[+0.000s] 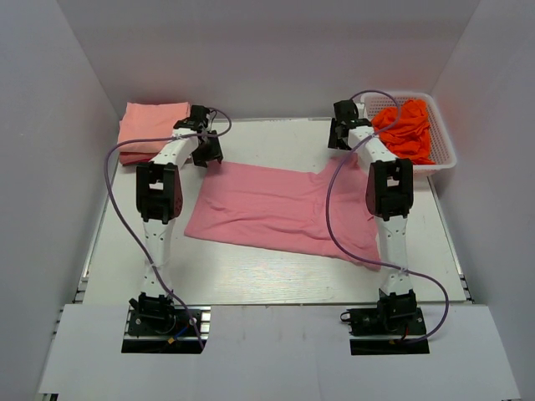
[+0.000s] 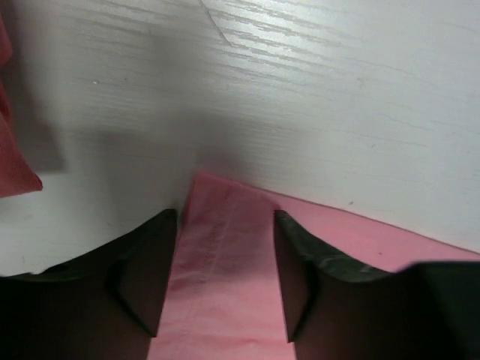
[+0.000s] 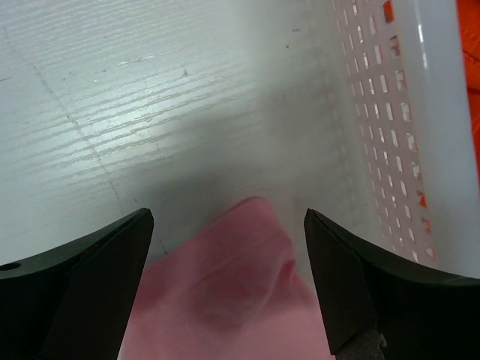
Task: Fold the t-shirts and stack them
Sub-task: Fold the flattened tshirt in 1/3 of the way, then grap the side of the flattened tshirt furthest away from the robot with both arms
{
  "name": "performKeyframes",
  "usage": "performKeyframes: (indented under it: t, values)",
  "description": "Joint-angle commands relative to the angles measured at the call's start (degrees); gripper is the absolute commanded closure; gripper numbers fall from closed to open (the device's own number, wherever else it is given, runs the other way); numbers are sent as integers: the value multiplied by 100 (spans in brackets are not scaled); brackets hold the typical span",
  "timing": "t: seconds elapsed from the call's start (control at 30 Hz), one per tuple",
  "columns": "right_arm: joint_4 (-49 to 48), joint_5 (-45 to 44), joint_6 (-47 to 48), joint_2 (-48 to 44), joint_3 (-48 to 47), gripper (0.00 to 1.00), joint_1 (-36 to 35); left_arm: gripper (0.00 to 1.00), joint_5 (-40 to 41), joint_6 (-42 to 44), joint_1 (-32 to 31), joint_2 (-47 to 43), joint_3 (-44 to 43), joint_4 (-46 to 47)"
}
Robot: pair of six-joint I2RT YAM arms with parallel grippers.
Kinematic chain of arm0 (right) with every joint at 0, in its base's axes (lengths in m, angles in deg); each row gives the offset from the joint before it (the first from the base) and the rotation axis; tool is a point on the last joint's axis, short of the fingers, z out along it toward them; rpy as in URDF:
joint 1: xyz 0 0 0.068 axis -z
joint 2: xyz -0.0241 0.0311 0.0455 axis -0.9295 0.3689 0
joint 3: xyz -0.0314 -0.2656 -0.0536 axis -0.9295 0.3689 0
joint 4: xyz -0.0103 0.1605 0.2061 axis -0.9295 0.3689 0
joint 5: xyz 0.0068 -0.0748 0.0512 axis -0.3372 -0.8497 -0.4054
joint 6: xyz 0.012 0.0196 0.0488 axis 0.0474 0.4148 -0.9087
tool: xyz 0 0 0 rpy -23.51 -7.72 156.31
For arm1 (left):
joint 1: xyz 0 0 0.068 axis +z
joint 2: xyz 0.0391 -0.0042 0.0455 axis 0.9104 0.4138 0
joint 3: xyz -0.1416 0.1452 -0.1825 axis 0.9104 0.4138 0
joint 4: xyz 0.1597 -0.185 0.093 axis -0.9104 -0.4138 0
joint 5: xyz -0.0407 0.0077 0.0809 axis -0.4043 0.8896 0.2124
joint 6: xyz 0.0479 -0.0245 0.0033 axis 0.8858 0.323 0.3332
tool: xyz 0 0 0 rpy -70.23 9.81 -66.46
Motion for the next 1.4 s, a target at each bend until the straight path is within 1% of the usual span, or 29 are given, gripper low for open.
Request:
performKeyframes:
  t: [0.0, 0.03, 0.1, 0.17, 0.2, 0.23, 0.27, 0.3, 0.33, 0.37, 0.4, 0.47, 0.53, 0.63, 0.67, 0.73, 0.8, 0.83, 0.87, 0.9, 0.93, 0.97, 1.03, 1.07, 1.13, 1.17, 1.23, 1.27, 1.37]
  values:
    - [-45, -205, -37, -38, 63, 13, 26, 38, 223, 3, -69, -15, 77, -120]
    - [60, -100, -159, -82, 211, 15, 26, 43, 223, -58, -69, -76, 383, -120]
    - [88, 103, -344, -310, 589, 20, 8, 44, 223, -58, -69, -270, 692, 73]
    - [44, 357, -441, -529, 1019, 26, -9, 54, 154, -58, -122, -270, 781, 126]
    - [61, 384, -563, -557, 1108, 35, 8, 61, 153, -119, -122, -218, 781, 126]
    - [70, 428, -600, -583, 1205, 39, 8, 67, 153, -120, -122, -218, 659, 65]
    - [149, 498, -609, -601, 1232, 42, -9, 78, 153, -181, -122, -139, 606, 65]
    - [184, 499, -670, -610, 1250, 59, -1, 88, 101, -181, -122, -139, 553, 12]
    - [185, 481, -661, -618, 1285, 69, 8, 97, 48, -181, -122, -139, 553, 12]
    - [80, 498, -618, -627, 1320, 88, -1, 100, 47, -181, -122, -139, 492, 64]
    - [44, 507, -591, -645, 1277, 100, 8, 100, 47, -181, -122, -139, 491, 65]
    - [-87, 569, -399, -671, 1145, 100, -1, 100, 47, -181, -122, -322, 491, 274]
    - [-324, 587, -84, -803, 1022, 100, -18, 100, 47, -112, -122, -646, 762, 616]
    - [-580, 534, 111, -1285, 1231, 100, -18, 100, 240, -111, -122, -981, 947, 890]
    - [-641, 534, 129, -1391, 1493, 100, -18, 100, 302, -111, -122, -1087, 1009, 1004]
    - [-1019, 586, 182, -2048, 2135, 100, -9, 100, 302, -111, -122, -1394, 1263, 1101]
    - [-1404, 779, 200, -2603, 3073, 100, -18, 100, 302, -111, -122, -1605, 1632, 1268]
    - [-1476, 832, 200, -3162, 3295, 100, -53, 100, 302, -111, -122, -1815, 1886, 1269]
    - [-1590, 894, 174, -3324, 3941, 100, -27, 100, 302, -111, -122, -1922, 2028, 1330]
    - [-1626, 955, 130, -3500, 4122, 100, -18, 100, 302, -59, -122, -2036, 2177, 1409]
    - [-1617, 1008, 121, -3997, 4306, 100, -18, 100, 302, -58, -122, -2159, 2344, 1462]
    - [-1582, 974, 16, -4176, 4848, 100, -9, 100, 302, -58, -122, -2438, 2702, 1540]
    - [-1521, 1008, -63, -4702, 5203, 100, -27, 100, 302, -58, -122, -2747, 3082, 1804]
    - [-1512, 1026, -177, -5027, 5727, 100, -18, 100, 302, -58, -122, -2897, 3458, 1909]
    - [-1346, 1096, -283, -5530, 6038, 100, -36, 100, 373, 20, -122, -3380, 3855, 2243]
    - [-1310, 1114, -362, -5845, 6449, 100, -44, 100, 373, 21, -122, -3530, 4231, 2349]
    - [-1152, 1158, -450, -6321, 6706, 100, -27, 100, 434, 109, -122, -3976, 4620, 2726]
    - [-1099, 1210, -503, -6758, 7082, 100, -44, 100, 434, 109, -122, -4119, 4987, 2841]
    - [-1211, 1412, -678, -7217, 7647, 100, -36, 100, 434, 161, -175, -4601, 5605, 3131]
